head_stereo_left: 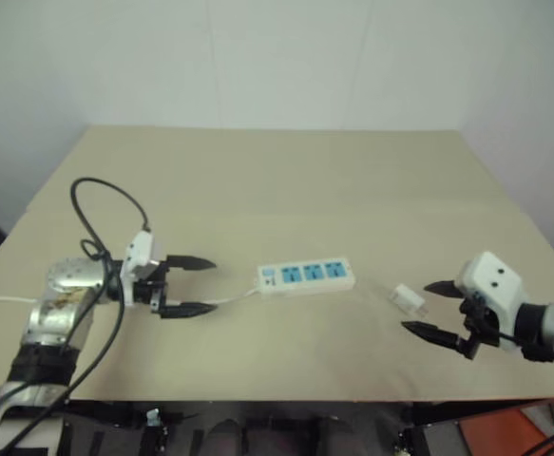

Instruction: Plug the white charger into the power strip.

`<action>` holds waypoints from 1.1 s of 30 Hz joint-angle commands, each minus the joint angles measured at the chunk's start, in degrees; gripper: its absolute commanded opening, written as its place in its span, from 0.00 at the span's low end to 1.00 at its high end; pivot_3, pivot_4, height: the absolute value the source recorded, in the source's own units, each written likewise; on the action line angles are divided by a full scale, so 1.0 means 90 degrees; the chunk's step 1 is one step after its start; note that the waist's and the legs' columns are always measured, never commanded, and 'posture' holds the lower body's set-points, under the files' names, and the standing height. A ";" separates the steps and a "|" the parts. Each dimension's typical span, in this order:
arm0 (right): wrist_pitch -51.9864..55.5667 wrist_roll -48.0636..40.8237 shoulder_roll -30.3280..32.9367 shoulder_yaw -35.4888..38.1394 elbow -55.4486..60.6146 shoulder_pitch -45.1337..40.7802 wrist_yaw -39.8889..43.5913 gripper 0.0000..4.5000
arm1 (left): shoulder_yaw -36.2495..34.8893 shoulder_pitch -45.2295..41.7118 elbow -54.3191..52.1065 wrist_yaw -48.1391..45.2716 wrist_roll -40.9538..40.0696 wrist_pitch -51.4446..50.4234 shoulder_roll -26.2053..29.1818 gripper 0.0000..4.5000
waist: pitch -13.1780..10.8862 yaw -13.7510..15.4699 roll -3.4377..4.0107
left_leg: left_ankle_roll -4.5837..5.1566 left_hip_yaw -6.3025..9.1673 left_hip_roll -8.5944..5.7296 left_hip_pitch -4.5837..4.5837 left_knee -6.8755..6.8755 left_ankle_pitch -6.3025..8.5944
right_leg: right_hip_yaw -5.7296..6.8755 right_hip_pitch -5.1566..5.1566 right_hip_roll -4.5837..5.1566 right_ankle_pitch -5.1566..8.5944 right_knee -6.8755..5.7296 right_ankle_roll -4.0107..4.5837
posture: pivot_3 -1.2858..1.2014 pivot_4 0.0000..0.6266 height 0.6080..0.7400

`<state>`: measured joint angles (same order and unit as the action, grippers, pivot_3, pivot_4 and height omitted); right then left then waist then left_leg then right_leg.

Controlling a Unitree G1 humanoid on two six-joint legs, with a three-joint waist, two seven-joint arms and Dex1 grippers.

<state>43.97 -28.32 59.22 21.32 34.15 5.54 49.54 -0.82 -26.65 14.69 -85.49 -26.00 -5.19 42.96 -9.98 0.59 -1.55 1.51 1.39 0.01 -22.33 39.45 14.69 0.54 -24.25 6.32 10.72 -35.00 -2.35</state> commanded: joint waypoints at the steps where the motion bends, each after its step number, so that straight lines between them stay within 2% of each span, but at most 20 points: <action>1: -0.0082 0.0019 0.0116 0.0342 -0.0003 -0.0075 0.0049 1.00 | -0.0105 -0.0260 0.0104 -0.0092 0.0011 0.0153 -0.0006 1.00 | 0.0000 0.0000 0.0000 | 0.0000 0.0000 0.0000 0.0000 0.0000 0.0000 | 0.0000 0.0000 0.0000 0.0000 0.0000 0.0000 | 0.52 0.24 1.00; 11: 0.0074 -0.0005 0.0169 0.0156 0.0240 -0.0074 0.0009 1.00 | -0.0268 0.0041 0.0009 0.0042 -0.0012 0.0186 0.0071 1.00 | 0.0000 -0.0019 0.0000 | 0.0000 0.0000 0.0002 0.0002 0.0000 0.0000 | -0.0001 -0.0001 0.0000 0.0000 -0.0001 0.0000 | 0.52 0.24 1.00; 15: 0.0111 -0.0032 0.0281 0.0121 0.0228 -0.0209 0.0067 1.00 | -0.0263 -0.0007 0.0054 0.0301 0.0028 0.0390 -0.0169 1.00 | 0.0000 -0.0006 0.0000 | 0.0000 0.0000 0.0001 0.0002 0.0000 0.0000 | 0.0000 0.0000 0.0000 0.0000 0.0000 -0.0001 | 0.52 0.24 1.00; 20: 0.0115 -0.0002 0.0321 -0.0310 0.0191 -0.0481 0.0042 1.00 | -0.0120 -0.0535 0.1057 0.0448 0.0257 0.1240 -0.1026 1.00 | 0.0002 0.0028 -0.0003 | 0.0000 0.0003 -0.0001 0.0002 0.0004 0.0000 | 0.0006 0.0007 0.0001 -0.0002 0.0000 0.0002 | 0.52 0.24 1.00; 26: 0.0254 -0.0051 0.0295 -0.0496 0.0267 -0.0793 -0.0081 1.00 | 0.0047 -0.1787 0.3238 -0.0012 0.0705 0.2530 -0.1882 1.00 | 0.0002 0.0018 -0.0005 | 0.0000 0.0002 -0.0004 -0.0001 0.0008 0.0000 | 0.0007 0.0008 0.0001 -0.0005 0.0000 0.0006 | 0.52 0.24 1.00; 33: 0.0813 -0.0264 0.0213 -0.0337 0.0968 -0.0721 -0.0377 1.00 | 0.0101 -0.2756 0.5058 -0.0576 0.1128 0.3238 -0.2505 1.00 | 0.0003 -0.0003 -0.0006 | 0.0015 0.0003 -0.0005 -0.0009 0.0017 0.0009 | 0.0007 0.0006 0.0001 -0.0005 0.0000 0.0006 | 0.52 0.24 1.00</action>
<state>49.85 -29.68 61.28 16.22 40.06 -1.05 47.14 0.14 -50.20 58.59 -89.23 -16.37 22.68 20.76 -9.96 0.56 -1.60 1.68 1.42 -0.03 -22.42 39.62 14.79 0.61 -24.20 6.32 10.67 -35.00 -2.30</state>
